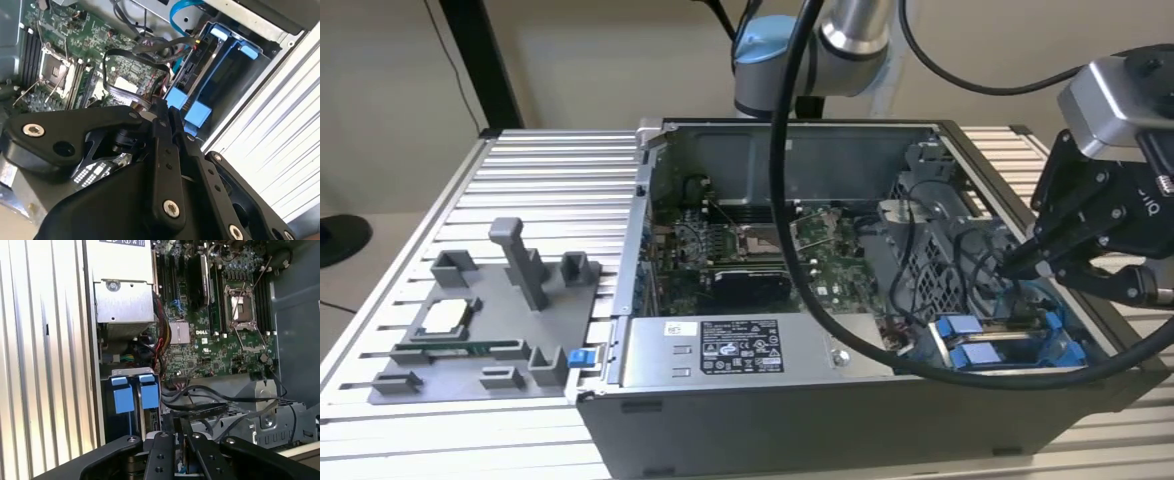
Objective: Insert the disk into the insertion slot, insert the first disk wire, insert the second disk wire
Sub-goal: 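Insert the second disk wire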
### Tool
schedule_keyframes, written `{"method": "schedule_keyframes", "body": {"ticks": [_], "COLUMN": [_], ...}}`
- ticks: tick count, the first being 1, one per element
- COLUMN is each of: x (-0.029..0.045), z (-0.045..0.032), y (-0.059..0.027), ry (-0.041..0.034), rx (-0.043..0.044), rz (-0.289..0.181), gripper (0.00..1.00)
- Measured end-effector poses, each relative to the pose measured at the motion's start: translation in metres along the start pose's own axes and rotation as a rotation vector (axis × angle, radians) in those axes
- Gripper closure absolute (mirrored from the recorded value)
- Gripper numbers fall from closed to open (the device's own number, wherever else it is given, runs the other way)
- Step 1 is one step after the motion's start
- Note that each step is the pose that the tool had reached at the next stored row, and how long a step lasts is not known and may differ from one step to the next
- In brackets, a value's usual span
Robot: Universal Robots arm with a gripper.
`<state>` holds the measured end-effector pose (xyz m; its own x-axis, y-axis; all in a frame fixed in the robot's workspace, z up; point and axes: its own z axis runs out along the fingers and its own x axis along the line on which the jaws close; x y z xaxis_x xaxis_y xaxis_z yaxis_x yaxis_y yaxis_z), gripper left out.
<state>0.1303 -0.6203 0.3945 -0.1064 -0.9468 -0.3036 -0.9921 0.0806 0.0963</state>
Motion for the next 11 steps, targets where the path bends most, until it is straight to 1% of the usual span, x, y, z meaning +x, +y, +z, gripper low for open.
{"method": "schedule_keyframes", "body": {"ticks": [3, 4, 6, 11], "x": [0.0031, 0.0042, 0.006, 0.0063], "z": [0.0014, 0.0016, 0.0016, 0.0015], "y": [0.0015, 0.0025, 0.0035, 0.0038], "ry": [-0.0015, -0.0016, -0.0018, -0.0017], "rx": [0.0166, 0.0204, 0.0216, 0.0216], "rz": [-0.006, -0.007, -0.007, -0.007], "gripper": [1.0, 1.0, 1.0, 1.0]}}
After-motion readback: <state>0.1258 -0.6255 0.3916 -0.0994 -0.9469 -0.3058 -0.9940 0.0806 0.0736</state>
